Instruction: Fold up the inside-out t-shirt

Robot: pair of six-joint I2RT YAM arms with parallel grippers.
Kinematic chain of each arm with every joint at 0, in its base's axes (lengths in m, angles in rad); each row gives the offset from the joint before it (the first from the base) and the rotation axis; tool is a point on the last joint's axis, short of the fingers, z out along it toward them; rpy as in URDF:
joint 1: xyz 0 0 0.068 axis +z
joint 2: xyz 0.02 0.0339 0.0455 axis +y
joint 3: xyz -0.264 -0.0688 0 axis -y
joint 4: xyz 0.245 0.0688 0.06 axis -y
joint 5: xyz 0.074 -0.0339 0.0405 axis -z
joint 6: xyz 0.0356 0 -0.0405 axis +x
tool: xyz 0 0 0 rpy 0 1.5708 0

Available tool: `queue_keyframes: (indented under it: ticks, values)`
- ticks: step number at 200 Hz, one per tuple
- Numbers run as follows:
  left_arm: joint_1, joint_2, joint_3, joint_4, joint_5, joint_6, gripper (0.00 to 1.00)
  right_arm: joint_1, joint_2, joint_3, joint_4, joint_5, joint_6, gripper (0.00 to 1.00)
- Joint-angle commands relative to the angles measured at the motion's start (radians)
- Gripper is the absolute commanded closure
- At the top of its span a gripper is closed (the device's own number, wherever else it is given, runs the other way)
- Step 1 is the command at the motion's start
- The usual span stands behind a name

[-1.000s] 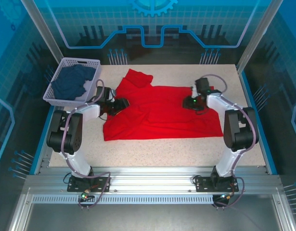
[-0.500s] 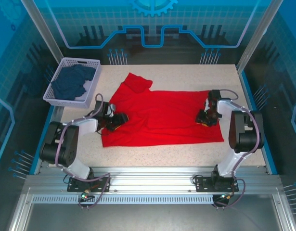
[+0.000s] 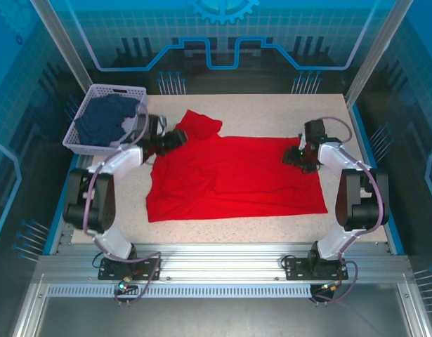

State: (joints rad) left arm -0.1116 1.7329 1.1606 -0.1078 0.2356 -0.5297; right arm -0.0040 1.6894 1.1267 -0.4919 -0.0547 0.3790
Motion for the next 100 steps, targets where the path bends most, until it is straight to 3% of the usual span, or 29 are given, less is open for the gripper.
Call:
queue_keyframes:
  ticks: [1, 36, 100]
  values:
    - [0.031, 0.191, 0.215, -0.085, -0.042, 0.091, 0.34, -0.017, 0.047, 0.078, 0.083, 0.034, 0.010, 0.39]
    - [0.044, 0.496, 0.642, -0.284, -0.001, 0.163, 0.34, -0.028, 0.075, 0.114, 0.111, 0.005, 0.023, 0.25]
    - [0.028, 0.965, 1.401, -0.702, -0.077, 0.229, 0.34, -0.028, 0.097, 0.124, 0.108, -0.044, 0.021, 0.25]
